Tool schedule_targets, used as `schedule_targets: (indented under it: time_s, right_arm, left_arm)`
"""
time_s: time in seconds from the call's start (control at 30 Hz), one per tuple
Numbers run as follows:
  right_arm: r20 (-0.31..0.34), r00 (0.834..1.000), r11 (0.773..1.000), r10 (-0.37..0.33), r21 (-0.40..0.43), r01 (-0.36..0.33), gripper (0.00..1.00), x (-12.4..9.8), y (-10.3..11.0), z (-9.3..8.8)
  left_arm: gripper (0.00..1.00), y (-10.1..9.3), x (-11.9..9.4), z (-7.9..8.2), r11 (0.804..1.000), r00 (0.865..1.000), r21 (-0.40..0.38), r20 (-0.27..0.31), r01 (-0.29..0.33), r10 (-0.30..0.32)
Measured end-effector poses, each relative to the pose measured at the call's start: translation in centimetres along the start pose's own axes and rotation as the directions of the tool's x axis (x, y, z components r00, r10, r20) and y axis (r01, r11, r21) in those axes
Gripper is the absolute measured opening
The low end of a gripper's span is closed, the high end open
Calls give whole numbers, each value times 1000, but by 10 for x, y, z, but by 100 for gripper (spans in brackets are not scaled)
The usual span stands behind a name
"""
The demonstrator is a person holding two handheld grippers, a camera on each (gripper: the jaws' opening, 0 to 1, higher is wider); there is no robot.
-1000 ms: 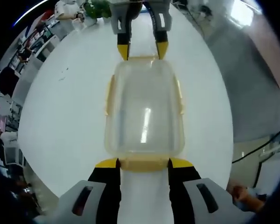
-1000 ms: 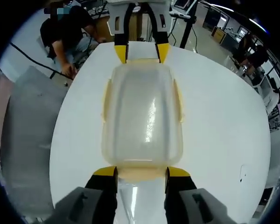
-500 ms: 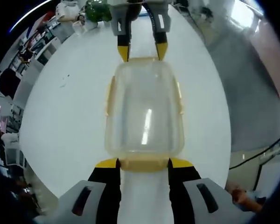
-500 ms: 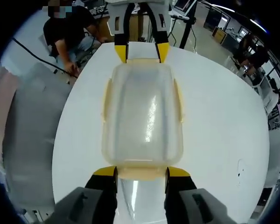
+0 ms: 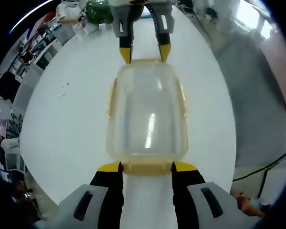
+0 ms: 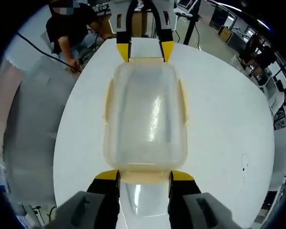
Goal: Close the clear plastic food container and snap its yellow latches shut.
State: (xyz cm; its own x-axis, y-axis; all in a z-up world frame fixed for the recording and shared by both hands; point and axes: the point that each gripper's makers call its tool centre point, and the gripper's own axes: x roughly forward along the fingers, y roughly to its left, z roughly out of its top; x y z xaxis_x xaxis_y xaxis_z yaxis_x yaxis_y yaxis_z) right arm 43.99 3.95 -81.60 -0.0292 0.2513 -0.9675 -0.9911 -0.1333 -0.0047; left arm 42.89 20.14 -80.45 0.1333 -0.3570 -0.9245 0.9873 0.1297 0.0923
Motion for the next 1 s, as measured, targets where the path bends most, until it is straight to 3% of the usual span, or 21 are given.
schedule_targets:
  time_s: [1.0]
  right_arm:
    - [-123, 992, 1000, 19, -23, -22, 37, -16, 1, -83]
  left_arm:
    - [37, -6, 41, 73, 999, 999, -32, 44, -3, 4]
